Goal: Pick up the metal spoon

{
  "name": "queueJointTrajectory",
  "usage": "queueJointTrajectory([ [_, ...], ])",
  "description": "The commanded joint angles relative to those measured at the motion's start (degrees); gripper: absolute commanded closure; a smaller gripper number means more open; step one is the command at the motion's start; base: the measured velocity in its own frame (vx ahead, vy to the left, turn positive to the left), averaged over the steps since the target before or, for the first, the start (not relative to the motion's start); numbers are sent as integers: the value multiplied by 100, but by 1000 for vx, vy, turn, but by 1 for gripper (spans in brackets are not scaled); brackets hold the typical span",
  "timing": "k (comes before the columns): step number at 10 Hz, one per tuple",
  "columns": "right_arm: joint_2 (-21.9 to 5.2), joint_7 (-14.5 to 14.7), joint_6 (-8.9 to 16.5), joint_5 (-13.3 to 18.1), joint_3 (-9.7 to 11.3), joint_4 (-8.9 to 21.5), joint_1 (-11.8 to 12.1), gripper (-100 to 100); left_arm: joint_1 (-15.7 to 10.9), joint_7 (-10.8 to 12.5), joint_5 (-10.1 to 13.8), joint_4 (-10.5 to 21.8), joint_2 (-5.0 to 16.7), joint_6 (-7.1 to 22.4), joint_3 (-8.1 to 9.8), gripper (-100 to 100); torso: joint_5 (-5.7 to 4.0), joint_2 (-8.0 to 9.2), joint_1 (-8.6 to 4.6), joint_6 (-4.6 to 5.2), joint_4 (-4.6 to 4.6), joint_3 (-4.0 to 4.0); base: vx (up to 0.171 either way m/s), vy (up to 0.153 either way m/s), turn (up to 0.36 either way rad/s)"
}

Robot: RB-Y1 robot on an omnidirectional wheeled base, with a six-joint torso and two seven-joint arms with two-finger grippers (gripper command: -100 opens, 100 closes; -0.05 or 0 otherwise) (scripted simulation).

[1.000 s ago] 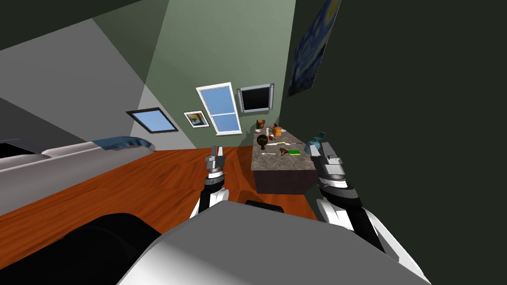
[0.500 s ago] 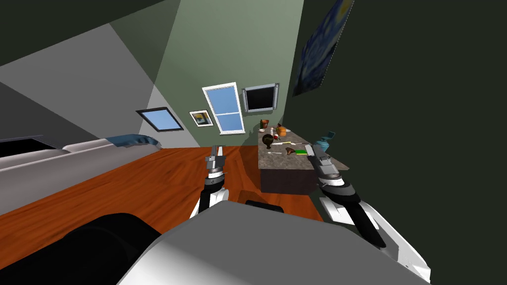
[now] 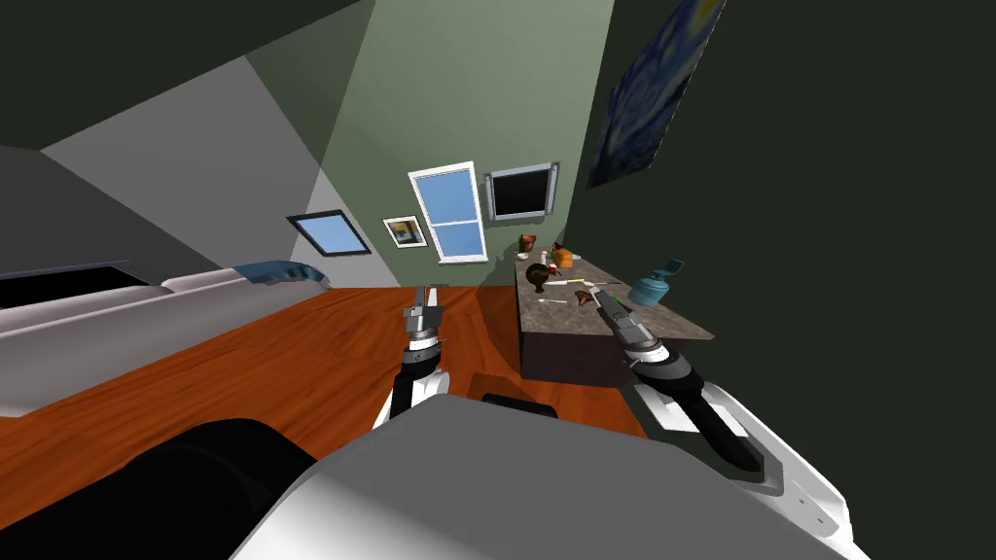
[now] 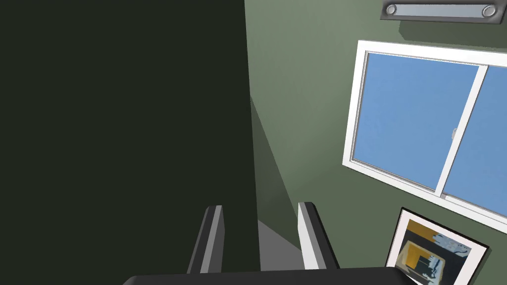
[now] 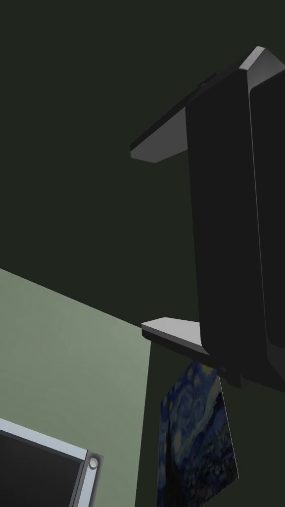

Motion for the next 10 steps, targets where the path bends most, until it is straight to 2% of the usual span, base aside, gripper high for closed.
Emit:
queueJointTrajectory([
  [1, -286, 20, -131, 144, 32, 176, -87, -100, 0, 0, 0, 0, 0, 0, 0, 0, 0, 0, 0, 0, 0, 0, -22, 111, 79],
  [2, -366, 20, -131, 144, 32, 176, -87, -100, 0, 0, 0, 0, 0, 0, 0, 0, -1, 2, 2, -2, 0, 1, -14, 99, 41],
  [3, -581, 51, -234, 279, 76, 342, -158, -100, 0, 0, 0, 0, 0, 0, 0, 0, -1, 0, -2, 0, 0, 0, 12, 121, 89],
  [4, -663, 51, -234, 279, 76, 342, -158, -100, 0, 0, 0, 0, 0, 0, 0, 0, 0, -8, 4, -2, -1, -4, 13, 95, 39],
  [5, -881, 91, -331, 418, 128, 516, -223, -100, 0, 0, 0, 0, 0, 0, 0, 0, -1, -9, -3, 0, -2, -5, 10, 104, 101],
  [6, -967, 91, -331, 418, 128, 516, -223, -100, 0, 0, 0, 0, 0, 0, 0, 0, -1, -9, -1, -2, -2, -5, 1, 91, 50],
  [7, -1180, 142, -421, 561, 188, 699, -280, -100, 0, 0, 0, 0, 0, 0, 0, 0, -1, -6, -6, 1, -1, -4, 4, 108, 98],
  [8, -1278, 142, -421, 561, 188, 699, -280, -100, 0, 0, 0, 0, 0, 0, 0, 0, -1, -7, -1, -1, -2, -4, 24, 95, 40],
  [9, -1485, 204, -502, 707, 256, 889, -328, -100, 1, 0, 0, 0, 0, 0, 0, 0, -1, -11, -5, 1, -2, -6, 37, 119, 101],
  [10, -1593, 204, -502, 707, 256, 889, -328, -100, 0, 0, 0, 0, 0, 0, 0, 0, 0, -16, 4, -1, -4, -9, 26, 95, 45],
])
